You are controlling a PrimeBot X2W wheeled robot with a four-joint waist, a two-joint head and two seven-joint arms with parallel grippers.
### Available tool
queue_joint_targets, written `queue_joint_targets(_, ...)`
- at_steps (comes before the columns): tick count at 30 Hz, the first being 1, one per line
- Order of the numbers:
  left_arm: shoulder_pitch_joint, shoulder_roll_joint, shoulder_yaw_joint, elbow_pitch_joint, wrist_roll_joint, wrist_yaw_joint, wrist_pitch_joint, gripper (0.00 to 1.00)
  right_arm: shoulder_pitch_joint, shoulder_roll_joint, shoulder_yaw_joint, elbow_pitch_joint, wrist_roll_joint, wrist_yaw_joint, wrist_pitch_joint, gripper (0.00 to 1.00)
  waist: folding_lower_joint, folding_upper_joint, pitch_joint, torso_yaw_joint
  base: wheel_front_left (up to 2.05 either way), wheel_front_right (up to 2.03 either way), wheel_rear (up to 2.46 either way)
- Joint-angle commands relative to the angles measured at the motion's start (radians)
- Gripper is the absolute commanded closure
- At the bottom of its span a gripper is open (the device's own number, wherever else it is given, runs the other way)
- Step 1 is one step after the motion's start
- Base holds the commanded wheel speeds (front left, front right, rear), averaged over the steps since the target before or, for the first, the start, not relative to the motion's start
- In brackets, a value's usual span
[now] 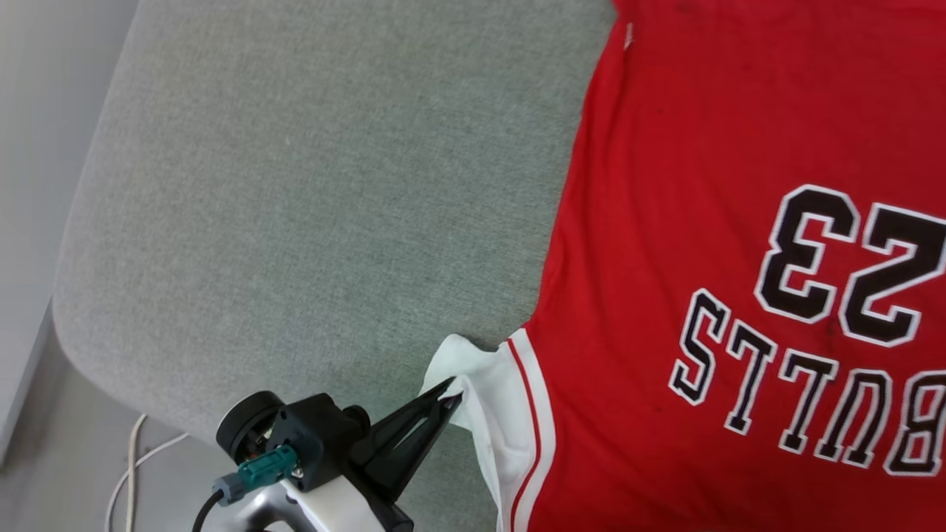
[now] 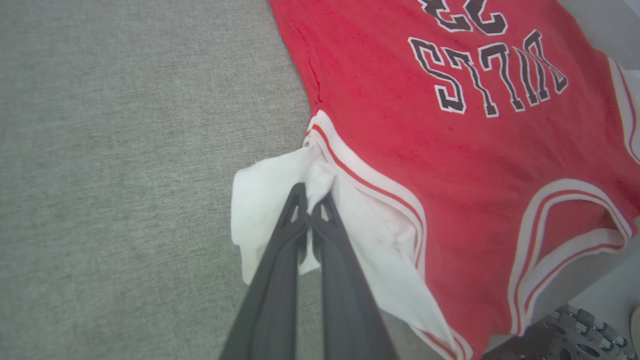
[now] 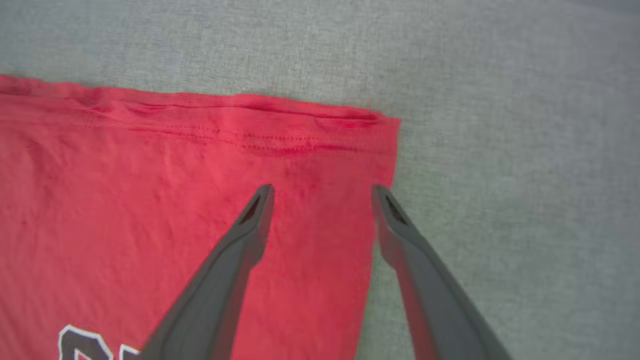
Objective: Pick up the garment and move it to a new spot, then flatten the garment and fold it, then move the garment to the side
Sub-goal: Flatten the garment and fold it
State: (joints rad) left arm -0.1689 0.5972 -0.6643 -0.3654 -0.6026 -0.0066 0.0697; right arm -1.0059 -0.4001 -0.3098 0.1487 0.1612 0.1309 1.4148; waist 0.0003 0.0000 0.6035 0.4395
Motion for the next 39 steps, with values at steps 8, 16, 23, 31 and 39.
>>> queue_joint_targets(8, -0.027, -0.036, -0.011, 0.025, 0.004, -0.01, -0.031, 1.0, -0.029, 0.024, -0.035, 0.07, -0.092, 0.0, 0.054, 0.0, -0.0003, 0.0, 0.065, 0.06, 0.0, 0.0, 0.0)
queue_joint_targets(16, -0.04, -0.038, -0.015, 0.049, 0.009, -0.013, -0.042, 1.0, 0.078, -0.015, 0.01, 0.077, -0.078, 0.0, 0.115, 1.0, -0.0003, 0.0, 0.073, 0.066, 0.0, 0.0, 0.0)
queue_joint_targets(23, -0.042, -0.032, -0.012, 0.061, 0.008, -0.009, -0.045, 1.0, 0.121, -0.031, 0.006, 0.064, -0.072, 0.0, 0.108, 1.0, -0.0003, 0.0, 0.039, 0.041, 0.0, 0.0, 0.0)
queue_joint_targets(31, -0.046, -0.003, 0.008, 0.079, 0.053, 0.037, -0.03, 1.0, 0.24, -0.007, 0.006, 0.05, -0.035, 0.0, 0.081, 1.0, -0.0003, 0.0, -0.066, -0.027, 0.0, 0.0, 0.0)
queue_joint_targets(39, -0.01, 0.028, 0.011, 0.099, 0.071, 0.074, -0.018, 1.0, 0.442, -0.005, 0.044, 0.009, 0.073, 0.0, 0.037, 1.0, -0.0003, 0.0, -0.197, -0.126, 0.0, 0.0, 0.0)
